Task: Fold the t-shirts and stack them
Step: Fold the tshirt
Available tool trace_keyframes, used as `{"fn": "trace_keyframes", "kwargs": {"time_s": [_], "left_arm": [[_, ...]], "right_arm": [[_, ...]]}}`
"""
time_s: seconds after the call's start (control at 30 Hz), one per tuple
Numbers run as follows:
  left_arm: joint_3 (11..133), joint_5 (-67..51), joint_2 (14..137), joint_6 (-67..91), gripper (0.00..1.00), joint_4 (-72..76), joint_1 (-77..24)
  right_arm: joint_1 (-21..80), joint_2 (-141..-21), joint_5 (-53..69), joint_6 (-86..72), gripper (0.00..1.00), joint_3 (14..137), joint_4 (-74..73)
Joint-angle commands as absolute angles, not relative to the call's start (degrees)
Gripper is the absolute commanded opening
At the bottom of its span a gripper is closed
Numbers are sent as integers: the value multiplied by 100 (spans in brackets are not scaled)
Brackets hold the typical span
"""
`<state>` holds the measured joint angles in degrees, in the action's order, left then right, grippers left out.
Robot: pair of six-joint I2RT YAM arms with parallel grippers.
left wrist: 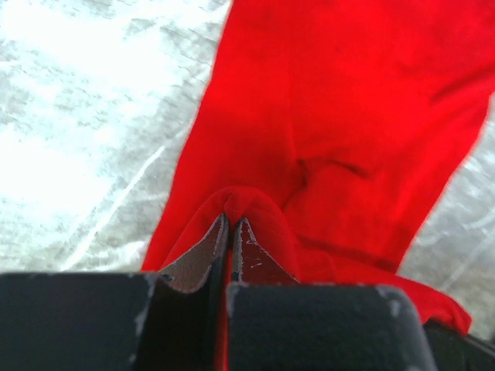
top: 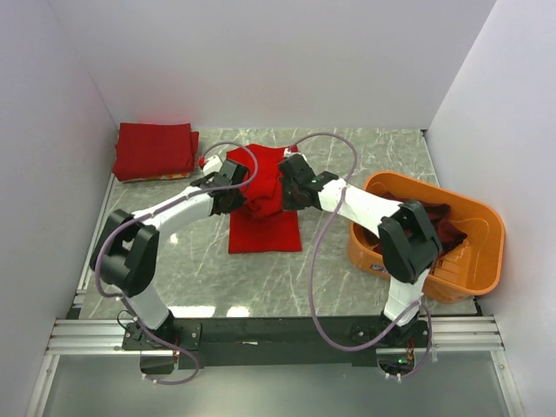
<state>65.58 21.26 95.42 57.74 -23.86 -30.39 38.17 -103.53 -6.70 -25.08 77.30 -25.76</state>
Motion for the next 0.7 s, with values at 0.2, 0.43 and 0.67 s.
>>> {"fn": "trace_keyframes", "kwargs": {"time_s": [0.2,0.43,0.67], "left_arm": [[7645,2496,10239,5951,63,-3085,-2856],[7455,2304,9660,5739,100,-3059,-2848],[5592,1470,8281,5818,99,-2357,-2970]], "right_arm": [[3472,-11144,-738,-2479,32,8885,-2592],[3472,-10557,-335,-2531,78,8307,-2365],[3489,-9407,237,-2672,78,6577,-1934]]}}
